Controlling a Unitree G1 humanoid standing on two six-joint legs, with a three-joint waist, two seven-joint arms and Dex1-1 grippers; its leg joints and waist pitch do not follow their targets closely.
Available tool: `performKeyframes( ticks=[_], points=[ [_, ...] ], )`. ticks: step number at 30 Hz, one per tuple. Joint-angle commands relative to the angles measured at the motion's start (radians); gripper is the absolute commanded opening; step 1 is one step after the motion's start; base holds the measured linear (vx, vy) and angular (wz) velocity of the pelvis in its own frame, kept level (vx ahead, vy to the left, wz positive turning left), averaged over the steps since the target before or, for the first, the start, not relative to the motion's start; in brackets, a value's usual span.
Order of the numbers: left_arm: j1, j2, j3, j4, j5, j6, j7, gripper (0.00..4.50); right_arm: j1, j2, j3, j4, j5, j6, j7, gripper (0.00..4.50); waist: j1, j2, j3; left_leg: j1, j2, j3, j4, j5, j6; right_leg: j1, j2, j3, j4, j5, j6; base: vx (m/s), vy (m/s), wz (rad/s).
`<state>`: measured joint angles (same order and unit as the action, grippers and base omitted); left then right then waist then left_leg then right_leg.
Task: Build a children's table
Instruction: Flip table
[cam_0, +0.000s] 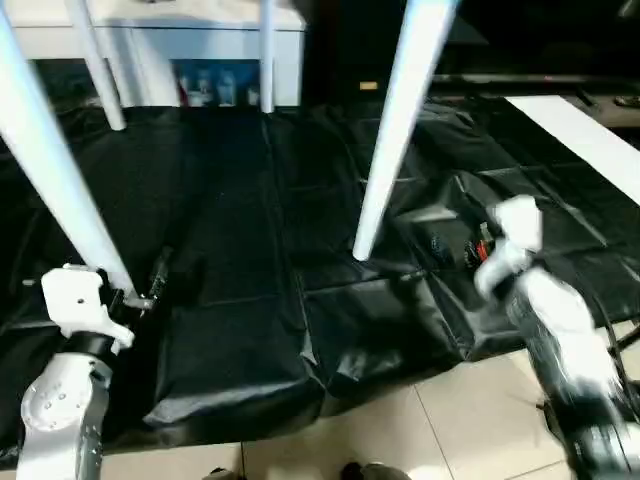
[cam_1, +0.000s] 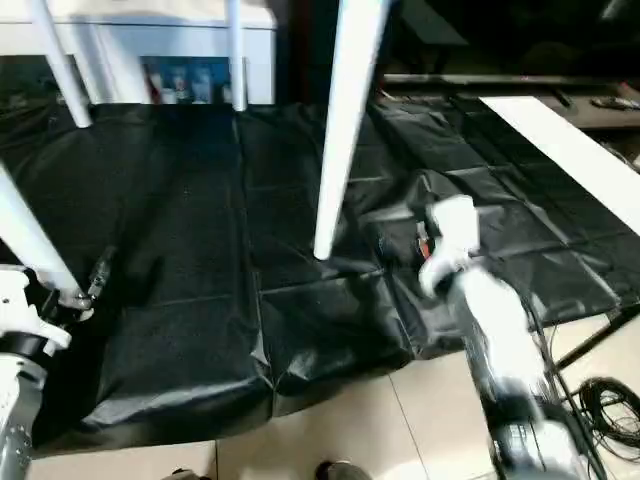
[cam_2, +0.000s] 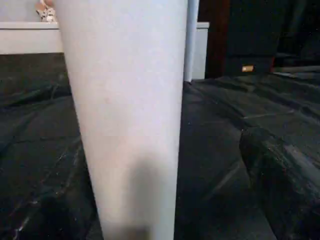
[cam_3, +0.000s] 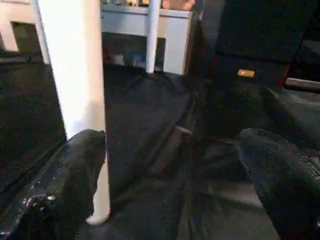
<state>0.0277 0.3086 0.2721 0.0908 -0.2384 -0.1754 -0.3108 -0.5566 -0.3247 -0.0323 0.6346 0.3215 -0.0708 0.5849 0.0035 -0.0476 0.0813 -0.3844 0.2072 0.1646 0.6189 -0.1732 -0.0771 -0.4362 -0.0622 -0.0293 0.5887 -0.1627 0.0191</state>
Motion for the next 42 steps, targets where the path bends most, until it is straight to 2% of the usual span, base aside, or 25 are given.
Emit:
performKeyframes(
  ticks=[1, 4, 8, 12, 13, 14, 15, 16, 18, 19, 20, 21, 22, 23, 24, 25, 26, 27, 28, 29, 30, 31, 33, 36, 42],
  points=[
    [-0.004, 0.010, 0.006, -0.015, 0.004, 0.019, -0.001, 4.43, -0.045, 0.014, -0.005, 0.078, 0.015, -0.007, 0.067, 4.50, 0.000, 0.020, -0.040, 0.037, 0.005, -0.013, -0.094, -0.610, -0.011, 0.017, -0.037, -0.005, -0.099, -0.558, -0.116, 0.000, 0.000, 0.00],
    [-0.003, 0.016, 0.008, -0.025, -0.011, 0.038, -0.008, 4.43, -0.116, 0.040, -0.005, 0.187, 0.009, -0.033, 0.128, 4.50, 0.001, 0.022, -0.035, 0.034, 0.009, -0.018, -0.102, -0.625, -0.009, 0.026, -0.044, -0.016, -0.098, -0.545, -0.124, 0.000, 0.000, 0.00],
    [-0.002, 0.024, 0.013, -0.039, -0.035, 0.072, -0.014, 4.43, -0.182, 0.065, -0.007, 0.287, -0.009, -0.065, 0.146, 4.50, 0.002, 0.022, -0.019, 0.043, 0.009, -0.020, -0.106, -0.658, -0.010, 0.019, -0.047, -0.030, -0.108, -0.576, -0.119, 0.000, 0.000, 0.00],
    [-0.014, 0.048, 0.013, -0.041, -0.034, 0.108, -0.027, 4.43, -0.244, 0.078, -0.017, 0.395, -0.039, -0.108, 0.115, 4.50, -0.001, 0.024, 0.006, 0.044, 0.017, -0.027, -0.120, -0.723, -0.016, 0.023, -0.050, -0.054, -0.110, -0.578, -0.111, 0.000, 0.000, 0.00],
    [-0.020, 0.060, 0.017, -0.042, -0.037, 0.119, -0.032, 4.43, -0.264, 0.084, -0.021, 0.423, -0.045, -0.114, 0.107, 4.50, 0.001, 0.028, 0.020, 0.050, 0.019, -0.028, -0.128, -0.750, -0.016, 0.028, -0.051, -0.070, -0.116, -0.585, -0.102, 0.000, 0.000, 0.00],
    [-0.022, 0.066, 0.020, -0.044, -0.039, 0.124, -0.034, 4.43, -0.272, 0.087, -0.022, 0.434, -0.046, -0.115, 0.106, 4.50, 0.000, 0.031, 0.020, 0.047, 0.023, -0.029, -0.134, -0.752, -0.014, 0.040, -0.052, -0.077, -0.112, -0.563, -0.103, 0.000, 0.000, 0.00],
    [-0.025, 0.078, 0.026, -0.047, -0.042, 0.133, -0.038, 4.43, -0.293, 0.094, -0.025, 0.463, -0.050, -0.120, 0.115, 4.50, 0.007, 0.035, 0.026, 0.035, 0.031, -0.030, -0.151, -0.745, -0.011, 0.056, -0.056, -0.073, -0.096, -0.503, -0.112, 0.000, 0.000, 0.00],
    [-0.026, 0.084, 0.030, -0.049, -0.043, 0.137, -0.040, 4.43, -0.303, 0.098, -0.026, 0.475, -0.051, -0.121, 0.119, 4.50, 0.011, 0.035, 0.032, 0.037, 0.033, -0.025, -0.161, -0.749, -0.011, 0.054, -0.055, -0.070, -0.094, -0.476, -0.122, 0.000, 0.000, 0.00],
    [-0.024, 0.104, 0.042, -0.055, -0.046, 0.151, -0.044, 4.43, -0.336, 0.115, -0.022, 0.509, -0.056, -0.123, 0.141, 4.50, 0.015, 0.029, 0.045, 0.057, 0.019, -0.018, -0.146, -0.719, -0.008, 0.035, -0.064, -0.073, -0.124, -0.556, -0.115, -0.016, -0.025, 0.02],
    [-0.022, 0.113, 0.046, -0.057, -0.046, 0.156, -0.044, 4.43, -0.349, 0.122, -0.019, 0.525, -0.060, -0.127, 0.153, 4.50, 0.013, 0.025, 0.050, 0.064, 0.009, -0.017, -0.132, -0.673, 0.000, 0.033, -0.073, -0.088, -0.151, -0.640, -0.087, -0.032, -0.050, 0.03],
    [-0.022, 0.113, 0.046, -0.057, -0.046, 0.156, -0.044, 4.43, -0.349, 0.122, -0.019, 0.525, -0.060, -0.127, 0.153, 4.50, 0.012, 0.028, 0.056, 0.061, 0.011, -0.020, -0.134, -0.666, 0.003, 0.040, -0.069, -0.103, -0.158, -0.666, -0.068, 0.000, 0.000, 0.00],
    [-0.020, 0.121, 0.054, -0.059, -0.050, 0.161, -0.044, 4.43, -0.363, 0.132, -0.010, 0.539, -0.069, -0.129, 0.168, 4.50, 0.017, 0.049, 0.063, 0.023, 0.038, -0.022, -0.178, -0.704, 0.006, 0.087, -0.049, -0.129, -0.112, -0.600, -0.051, -0.087, -0.059, -0.11],
    [-0.020, 0.125, 0.058, -0.061, -0.053, 0.165, -0.044, 4.43, -0.372, 0.138, -0.005, 0.548, -0.075, -0.133, 0.177, 4.50, 0.047, 0.065, 0.065, -0.035, 0.074, -0.015, -0.234, -0.775, -0.002, 0.135, -0.036, -0.110, 0.044, -0.438, -0.081, -0.087, -0.059, -0.11],
    [-0.019, 0.136, 0.074, -0.069, -0.064, 0.180, -0.042, 4.43, -0.406, 0.159, 0.009, 0.583, -0.104, -0.154, 0.198, 4.50, 0.115, 0.045, 0.063, -0.038, 0.075, 0.067, -0.252, -0.777, -0.004, 0.098, -0.023, -0.022, 0.167, -0.313, -0.099, -0.075, -0.097, 0.07],
    [-0.019, 0.136, 0.075, -0.070, -0.065, 0.182, -0.042, 4.43, -0.409, 0.161, 0.011, 0.587, -0.108, -0.158, 0.198, 4.50, 0.095, 0.003, 0.051, 0.028, 0.039, 0.048, -0.168, -0.645, -0.020, 0.043, -0.053, 0.031, 0.089, -0.592, -0.041, 0.055, -0.212, 0.14],
    [-0.019, 0.139, 0.081, -0.070, -0.069, 0.186, -0.043, 4.43, -0.428, 0.168, 0.015, 0.600, -0.122, -0.170, 0.183, 4.50, 0.105, -0.037, 0.061, 0.075, -0.019, 0.017, 0.018, -0.238, 0.010, -0.044, -0.147, 0.063, -0.146, -1.134, 0.013, 0.055, -0.212, 0.14],
    [-0.019, 0.139, 0.081, -0.070, -0.069, 0.186, -0.043, 4.43, -0.428, 0.169, 0.015, 0.600, -0.122, -0.170, 0.182, 4.50, 0.123, -0.013, 0.054, 0.049, -0.019, -0.009, 0.010, -0.103, 0.034, -0.006, -0.162, 0.108, -0.140, -1.137, -0.004, 0.041, -0.226, 0.03],
    [-0.019, 0.140, 0.083, -0.068, -0.069, 0.186, -0.045, 4.43, -0.436, 0.171, 0.012, 0.607, -0.123, -0.167, 0.179, 4.50, 0.133, -0.008, 0.041, -0.020, -0.009, -0.032, -0.054, -0.014, 0.040, 0.080, -0.143, 0.084, -0.058, -0.829, -0.040, 0.028, -0.127, 0.06],
    [-0.019, 0.141, 0.085, -0.067, -0.071, 0.187, -0.045, 4.43, -0.444, 0.173, 0.014, 0.615, -0.131, -0.169, 0.167, 4.50, 0.144, 0.018, 0.021, 0.043, 0.012, -0.010, -0.076, 0.032, 0.061, 0.028, -0.076, 0.046, -0.016, -0.352, -0.138, 0.028, -0.127, 0.06],
    [-0.019, 0.142, 0.087, -0.066, -0.073, 0.189, -0.045, 4.43, -0.454, 0.176, 0.014, 0.624, -0.139, -0.174, 0.158, 4.50, 0.134, 0.022, 0.012, 0.053, 0.012, -0.005, -0.075, 0.048, 0.091, 0.025, -0.053, 0.034, 0.007, -0.146, -0.200, 0.042, -0.123, 0.20],
    [-0.021, 0.144, 0.088, -0.064, -0.074, 0.190, -0.046, 4.43, -0.465, 0.179, 0.015, 0.633, -0.147, -0.180, 0.144, 4.50, 0.128, 0.030, 0.024, 0.039, 0.020, 0.009, -0.077, -0.019, 0.116, 0.024, -0.046, 0.033, 0.002, -0.011, -0.299, 0.006, -0.081, 0.21],
    [-0.021, 0.145, 0.088, -0.064, -0.074, 0.190, -0.046, 4.43, -0.468, 0.180, 0.015, 0.635, -0.149, -0.182, 0.141, 4.50, 0.123, 0.028, 0.027, 0.015, 0.022, 0.010, -0.080, -0.084, 0.096, 0.040, -0.046, 0.029, 0.002, -0.020, -0.342, 0.006, -0.081, 0.21],
    [-0.024, 0.148, 0.090, -0.064, -0.075, 0.195, -0.047, 4.43, -0.481, 0.184, 0.011, 0.648, -0.159, -0.190, 0.140, 4.50, 0.122, 0.031, 0.023, 0.005, 0.032, 0.004, -0.086, -0.123, 0.047, 0.054, -0.051, 0.025, 0.000, -0.059, -0.333, 0.000, 0.000, 0.00],
    [-0.029, 0.154, 0.090, -0.062, -0.080, 0.201, -0.063, 4.43, -0.491, 0.189, 0.002, 0.662, -0.169, -0.197, 0.169, 4.50, 0.116, 0.028, 0.020, 0.008, 0.032, 0.004, -0.089, -0.154, 0.014, 0.059, -0.052, 0.025, -0.002, -0.086, -0.320, 0.000, 0.000, 0.00],
    [-0.047, 0.164, 0.097, -0.038, -0.099, 0.201, -0.089, 4.43, -0.474, 0.187, -0.002, 0.657, -0.171, -0.213, 0.239, 4.50, 0.098, 0.020, 0.006, 0.005, 0.030, 0.010, -0.083, -0.082, 0.052, 0.070, -0.051, 0.026, 0.009, 0.046, -0.341, 0.000, 0.000, 0.00]
  ],
)
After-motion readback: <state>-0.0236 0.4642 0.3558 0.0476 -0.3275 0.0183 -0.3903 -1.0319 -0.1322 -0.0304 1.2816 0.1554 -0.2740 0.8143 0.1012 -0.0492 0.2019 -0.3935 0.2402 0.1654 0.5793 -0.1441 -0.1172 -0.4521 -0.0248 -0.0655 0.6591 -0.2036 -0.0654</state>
